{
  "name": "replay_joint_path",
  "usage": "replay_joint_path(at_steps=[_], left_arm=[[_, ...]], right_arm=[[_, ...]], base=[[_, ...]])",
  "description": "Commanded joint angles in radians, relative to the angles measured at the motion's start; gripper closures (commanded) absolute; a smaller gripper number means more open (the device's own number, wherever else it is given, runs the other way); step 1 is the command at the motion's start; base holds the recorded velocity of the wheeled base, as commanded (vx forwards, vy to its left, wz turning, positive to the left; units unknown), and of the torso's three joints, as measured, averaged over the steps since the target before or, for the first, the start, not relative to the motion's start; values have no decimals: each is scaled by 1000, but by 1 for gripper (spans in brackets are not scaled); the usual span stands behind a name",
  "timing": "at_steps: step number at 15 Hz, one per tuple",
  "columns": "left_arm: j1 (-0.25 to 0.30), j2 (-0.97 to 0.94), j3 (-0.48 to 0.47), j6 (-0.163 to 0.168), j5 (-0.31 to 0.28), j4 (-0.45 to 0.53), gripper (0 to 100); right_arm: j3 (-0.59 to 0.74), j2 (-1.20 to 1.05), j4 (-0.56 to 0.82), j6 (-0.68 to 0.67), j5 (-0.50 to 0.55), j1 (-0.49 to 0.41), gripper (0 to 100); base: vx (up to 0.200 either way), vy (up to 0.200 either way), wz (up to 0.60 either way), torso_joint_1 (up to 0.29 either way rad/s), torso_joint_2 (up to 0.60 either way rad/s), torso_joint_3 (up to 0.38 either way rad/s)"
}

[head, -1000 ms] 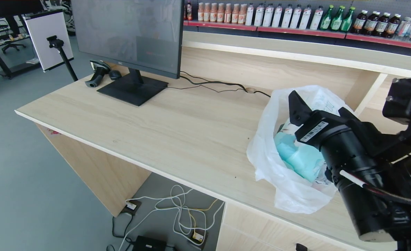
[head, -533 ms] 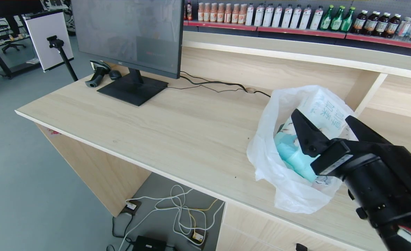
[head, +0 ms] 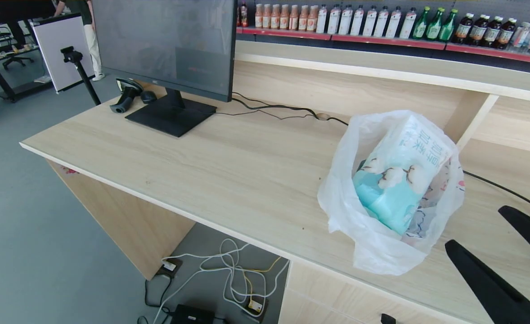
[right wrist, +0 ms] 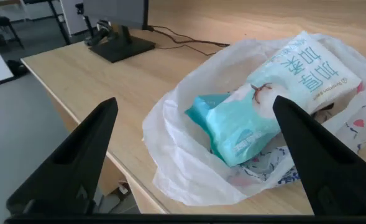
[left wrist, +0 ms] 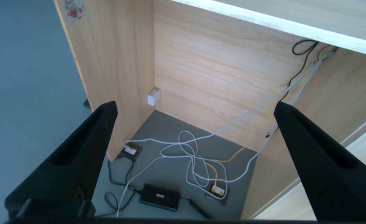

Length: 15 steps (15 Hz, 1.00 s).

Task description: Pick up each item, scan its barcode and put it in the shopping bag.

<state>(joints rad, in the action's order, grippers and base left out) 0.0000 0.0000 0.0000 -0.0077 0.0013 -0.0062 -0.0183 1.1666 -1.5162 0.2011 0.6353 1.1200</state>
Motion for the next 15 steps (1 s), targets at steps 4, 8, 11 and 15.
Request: replay_joint_path(at_steps=[4, 8, 11, 15], left_arm=[[0, 0, 0, -2, 0, 0, 0], [0, 0, 0, -2, 0, -5, 0], [0, 0, 0, -3, 0, -6, 0], [0, 0, 0, -3, 0, -5, 0]], right_arm=[[18, -331, 445, -104, -186, 3, 0], [-12, -794, 1137, -77, -407, 26, 0], [-71, -935, 1421, -77, -450, 32, 0], [-6, -1022, 1507, -60, -549, 34, 0]], base=[[0, 0, 0, 0, 0, 0], [0, 0, 0, 0, 0, 0], [0, 0, 0, 0, 0, 0], [0, 0, 0, 0, 0, 0]])
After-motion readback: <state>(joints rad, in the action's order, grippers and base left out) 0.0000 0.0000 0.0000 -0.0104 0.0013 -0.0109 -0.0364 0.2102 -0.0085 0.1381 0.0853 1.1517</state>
